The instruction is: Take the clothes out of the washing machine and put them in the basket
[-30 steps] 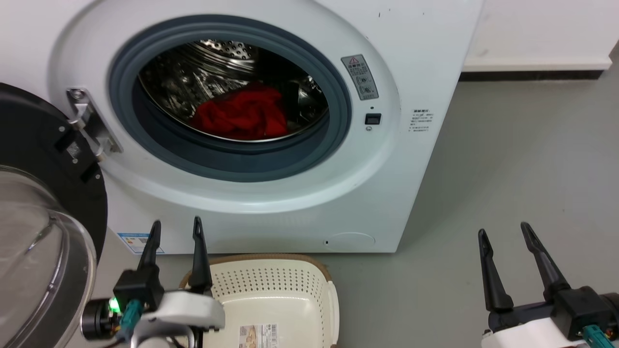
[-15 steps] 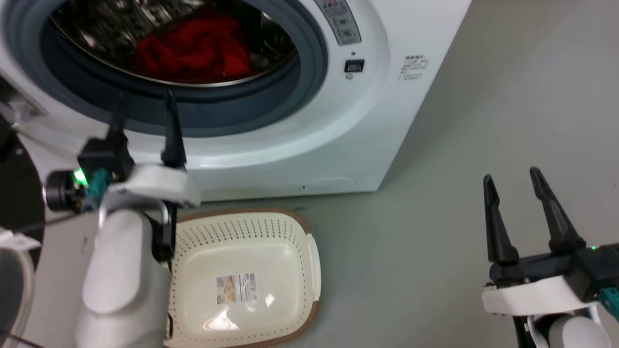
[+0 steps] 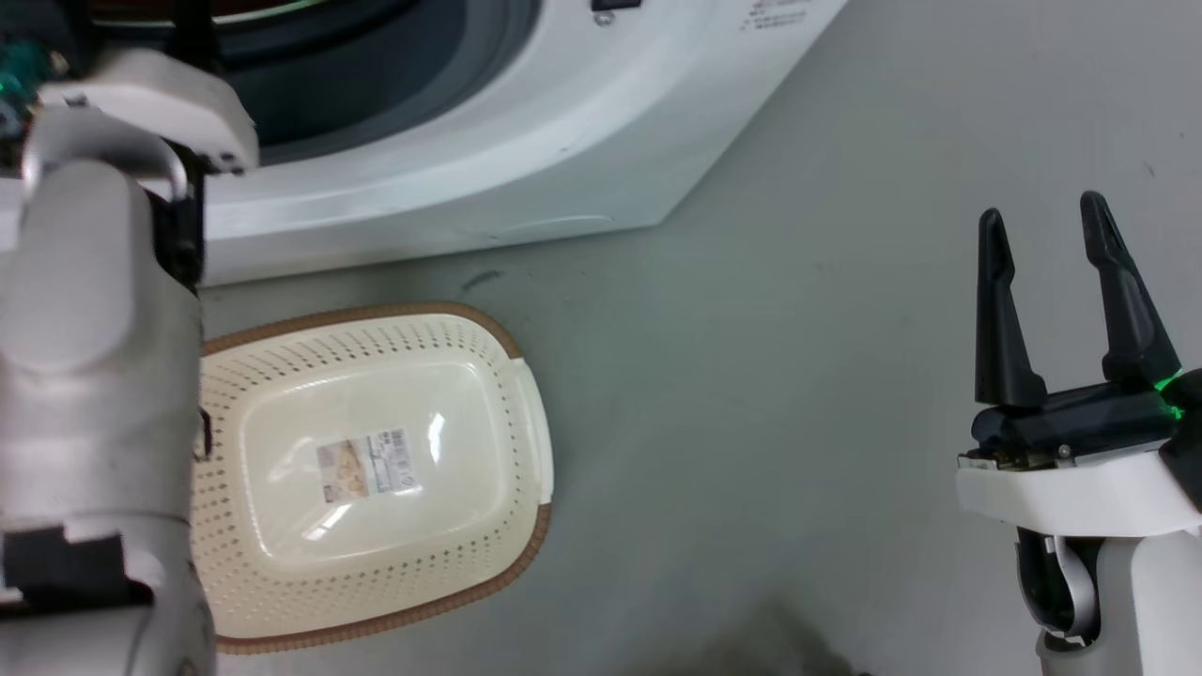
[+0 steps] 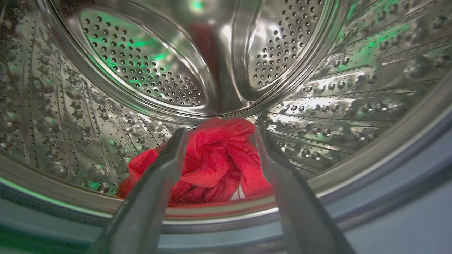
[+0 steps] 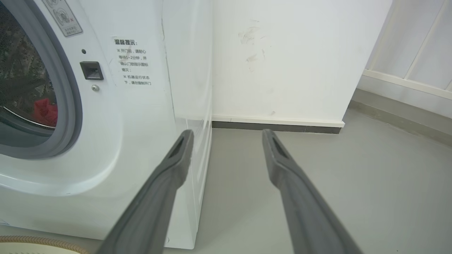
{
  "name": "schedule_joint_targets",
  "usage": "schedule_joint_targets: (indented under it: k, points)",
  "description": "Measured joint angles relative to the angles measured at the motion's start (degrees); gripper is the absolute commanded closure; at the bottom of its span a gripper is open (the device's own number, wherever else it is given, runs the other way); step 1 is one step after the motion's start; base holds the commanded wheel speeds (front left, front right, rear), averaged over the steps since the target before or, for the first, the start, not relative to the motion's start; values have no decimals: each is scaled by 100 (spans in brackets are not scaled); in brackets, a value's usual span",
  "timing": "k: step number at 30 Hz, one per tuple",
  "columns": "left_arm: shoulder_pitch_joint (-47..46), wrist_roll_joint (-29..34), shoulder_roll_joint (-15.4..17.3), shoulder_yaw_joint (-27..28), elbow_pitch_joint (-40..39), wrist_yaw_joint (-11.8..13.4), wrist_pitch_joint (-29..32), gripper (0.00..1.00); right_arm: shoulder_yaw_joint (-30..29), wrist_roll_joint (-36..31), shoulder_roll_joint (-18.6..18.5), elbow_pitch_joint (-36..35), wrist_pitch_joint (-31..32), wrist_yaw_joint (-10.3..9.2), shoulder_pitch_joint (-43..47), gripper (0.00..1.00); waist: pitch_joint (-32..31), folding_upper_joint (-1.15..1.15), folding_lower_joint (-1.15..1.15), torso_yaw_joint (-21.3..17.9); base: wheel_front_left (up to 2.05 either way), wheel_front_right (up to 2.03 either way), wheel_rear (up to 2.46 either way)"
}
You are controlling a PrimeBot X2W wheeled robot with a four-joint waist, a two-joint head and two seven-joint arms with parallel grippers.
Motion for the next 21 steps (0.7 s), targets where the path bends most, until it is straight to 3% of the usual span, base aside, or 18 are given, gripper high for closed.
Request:
schedule_joint_targets:
  k: [10, 16, 21]
  points:
    - [-1679, 134, 646, -163, 1116, -159, 305, 0, 79, 315, 0, -129, 0, 0, -182, 0, 745, 0, -1, -438, 0, 0, 0]
    - [-2585, 439, 1020, -522, 1596, -281, 1002, 0, 56, 420, 0, -191, 0, 0, -278, 0, 1053, 0, -1, -560, 0, 0, 0]
    - [-3228, 611, 1115, -871, 2029, -423, 1908, 0, 88, 474, 1, -221, 0, 0, -285, 0, 1183, 0, -1, -602, 0, 0, 0]
